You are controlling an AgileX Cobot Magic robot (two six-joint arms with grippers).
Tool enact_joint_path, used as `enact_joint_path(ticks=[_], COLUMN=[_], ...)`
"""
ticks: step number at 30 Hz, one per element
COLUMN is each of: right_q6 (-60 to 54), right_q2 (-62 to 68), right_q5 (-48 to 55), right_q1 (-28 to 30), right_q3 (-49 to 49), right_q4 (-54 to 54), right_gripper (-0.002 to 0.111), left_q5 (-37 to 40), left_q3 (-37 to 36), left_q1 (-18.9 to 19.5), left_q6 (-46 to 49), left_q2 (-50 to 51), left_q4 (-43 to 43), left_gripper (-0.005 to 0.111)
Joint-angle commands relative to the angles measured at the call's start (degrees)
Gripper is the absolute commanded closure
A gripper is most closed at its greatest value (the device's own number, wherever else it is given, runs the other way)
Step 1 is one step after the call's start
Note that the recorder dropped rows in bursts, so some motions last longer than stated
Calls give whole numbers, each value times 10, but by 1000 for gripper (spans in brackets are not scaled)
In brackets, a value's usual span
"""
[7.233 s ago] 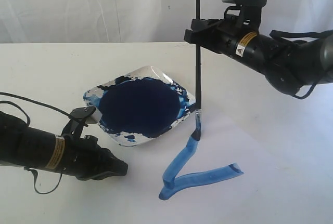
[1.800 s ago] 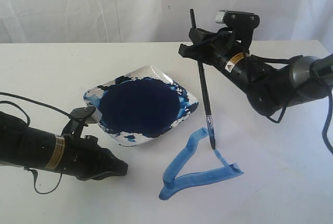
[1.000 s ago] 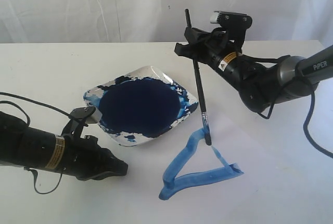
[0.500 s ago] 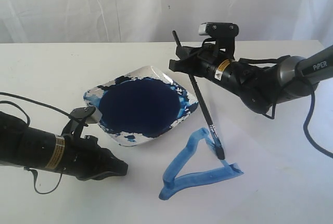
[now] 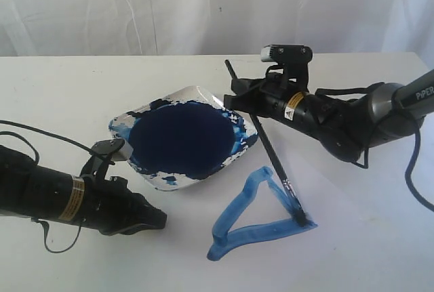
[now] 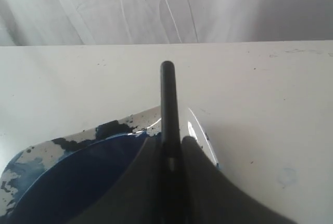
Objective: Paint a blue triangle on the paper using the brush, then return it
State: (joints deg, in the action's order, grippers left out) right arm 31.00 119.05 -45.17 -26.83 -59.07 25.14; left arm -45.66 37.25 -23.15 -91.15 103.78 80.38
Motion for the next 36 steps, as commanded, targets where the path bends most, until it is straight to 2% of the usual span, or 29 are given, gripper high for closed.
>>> enact_joint_path(ticks=[1, 13, 24, 28, 32, 36], right_q6=[2, 2, 2, 2, 2, 39], right_q2=[-10, -19, -78, -102, -108, -108], right_q5=[-20, -83, -84, -93, -146, -173], right_q1=[-1, -1, -1, -1, -1, -1], right_q3=[23, 25, 25, 25, 25, 24], right_q4=[5, -1, -31, -65, -126, -181], right_gripper=[108, 108, 108, 108, 108, 108], left_q5=[3, 3, 3, 3, 3, 3], left_q3=[1, 1, 1, 1, 1, 1], left_q1=[-2, -2, -2, -2, -2, -2], left_q6=[1, 1, 1, 1, 1, 1], left_q2=[-1, -1, -1, -1, -1, -1], left_q4=[0, 0, 0, 0, 0, 0], left_gripper=[107, 107, 107, 107, 107, 107])
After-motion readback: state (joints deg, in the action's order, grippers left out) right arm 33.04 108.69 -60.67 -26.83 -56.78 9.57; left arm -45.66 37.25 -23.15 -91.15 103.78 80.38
